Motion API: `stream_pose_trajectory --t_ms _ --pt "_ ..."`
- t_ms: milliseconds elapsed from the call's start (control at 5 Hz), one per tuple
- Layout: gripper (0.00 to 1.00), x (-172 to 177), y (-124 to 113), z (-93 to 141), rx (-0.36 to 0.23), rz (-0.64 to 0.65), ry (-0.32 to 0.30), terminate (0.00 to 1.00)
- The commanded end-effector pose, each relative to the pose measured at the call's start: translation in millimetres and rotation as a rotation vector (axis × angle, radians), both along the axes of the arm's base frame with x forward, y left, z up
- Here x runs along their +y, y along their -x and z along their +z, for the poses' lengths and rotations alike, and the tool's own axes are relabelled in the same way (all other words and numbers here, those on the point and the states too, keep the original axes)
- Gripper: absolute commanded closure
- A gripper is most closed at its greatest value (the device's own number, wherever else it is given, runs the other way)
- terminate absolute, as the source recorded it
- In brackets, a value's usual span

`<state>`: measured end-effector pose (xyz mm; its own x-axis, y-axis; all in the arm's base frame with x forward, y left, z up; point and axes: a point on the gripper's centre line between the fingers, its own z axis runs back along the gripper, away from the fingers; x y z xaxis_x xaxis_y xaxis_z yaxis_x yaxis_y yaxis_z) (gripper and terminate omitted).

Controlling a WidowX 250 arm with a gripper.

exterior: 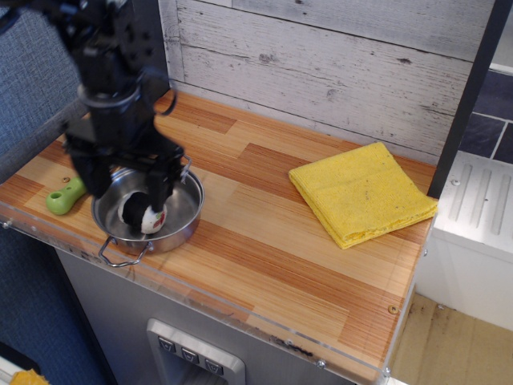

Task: Place the sushi to the left of the yellow cloth.

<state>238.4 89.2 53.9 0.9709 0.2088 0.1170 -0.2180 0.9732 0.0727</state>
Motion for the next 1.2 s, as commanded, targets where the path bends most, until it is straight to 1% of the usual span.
stream_pose_trajectory --t_ms 0,200,400,800,1000 --pt "0.0 3 -1 -17 0.048 0.023 -0.027 0.0" --pt "0.0 3 -6 -26 0.054 0.016 -0.027 0.0" --pt "1.0 2 -9 -28 0.048 0.01 -0.039 0.0" --pt "1.0 -1 -12 -27 0.035 -0.005 -0.043 0.0" --pt "1.0 0 -12 -15 0.008 0.005 -0.057 0.0"
